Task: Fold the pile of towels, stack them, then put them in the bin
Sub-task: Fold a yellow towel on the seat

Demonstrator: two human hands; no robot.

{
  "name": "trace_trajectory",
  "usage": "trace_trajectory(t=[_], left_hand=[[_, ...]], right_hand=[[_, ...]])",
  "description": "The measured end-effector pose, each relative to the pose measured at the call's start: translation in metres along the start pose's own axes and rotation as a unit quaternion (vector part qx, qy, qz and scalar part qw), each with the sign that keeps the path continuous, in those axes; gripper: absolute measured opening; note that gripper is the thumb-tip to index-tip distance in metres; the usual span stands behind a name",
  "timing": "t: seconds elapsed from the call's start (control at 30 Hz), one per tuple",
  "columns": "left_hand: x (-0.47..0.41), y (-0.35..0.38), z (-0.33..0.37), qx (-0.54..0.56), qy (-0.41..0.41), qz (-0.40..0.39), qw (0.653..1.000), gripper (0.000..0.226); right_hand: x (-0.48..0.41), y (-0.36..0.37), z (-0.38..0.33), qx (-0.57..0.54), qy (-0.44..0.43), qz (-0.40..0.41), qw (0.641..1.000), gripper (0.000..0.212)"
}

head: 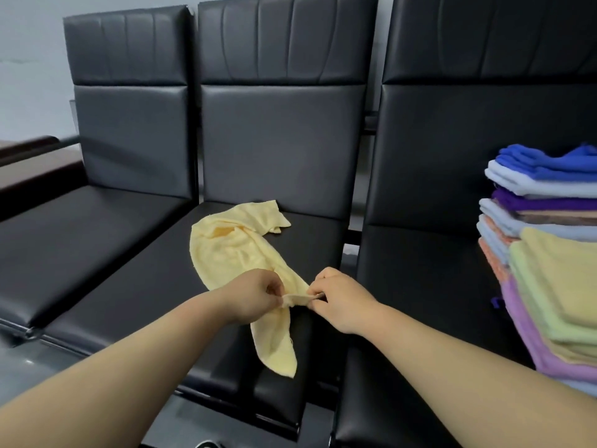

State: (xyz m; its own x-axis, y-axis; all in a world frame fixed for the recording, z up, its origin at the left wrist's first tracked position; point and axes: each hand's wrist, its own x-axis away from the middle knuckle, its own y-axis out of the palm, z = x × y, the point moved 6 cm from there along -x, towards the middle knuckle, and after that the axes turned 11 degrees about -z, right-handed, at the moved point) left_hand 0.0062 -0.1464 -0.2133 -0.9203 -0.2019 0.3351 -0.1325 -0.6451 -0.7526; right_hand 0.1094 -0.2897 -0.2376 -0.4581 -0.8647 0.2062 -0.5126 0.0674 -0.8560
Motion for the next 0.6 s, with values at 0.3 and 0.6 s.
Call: trace_trajectory(t=[0.3,0.6], left_hand=[[0.013,-0.002,0.082,0.201,0.129,0.045,0.970,0.017],[0.012,0.035,0.153,0.287,0.180,-0.130,0.932,0.023]], right_hand=[[0.088,-0.101,0.024,-0.328,-0.038,0.125,0.936,0.018],[0.179,-0.137,0.056,-0.634,-0.077,0.232,0.733,0.040]])
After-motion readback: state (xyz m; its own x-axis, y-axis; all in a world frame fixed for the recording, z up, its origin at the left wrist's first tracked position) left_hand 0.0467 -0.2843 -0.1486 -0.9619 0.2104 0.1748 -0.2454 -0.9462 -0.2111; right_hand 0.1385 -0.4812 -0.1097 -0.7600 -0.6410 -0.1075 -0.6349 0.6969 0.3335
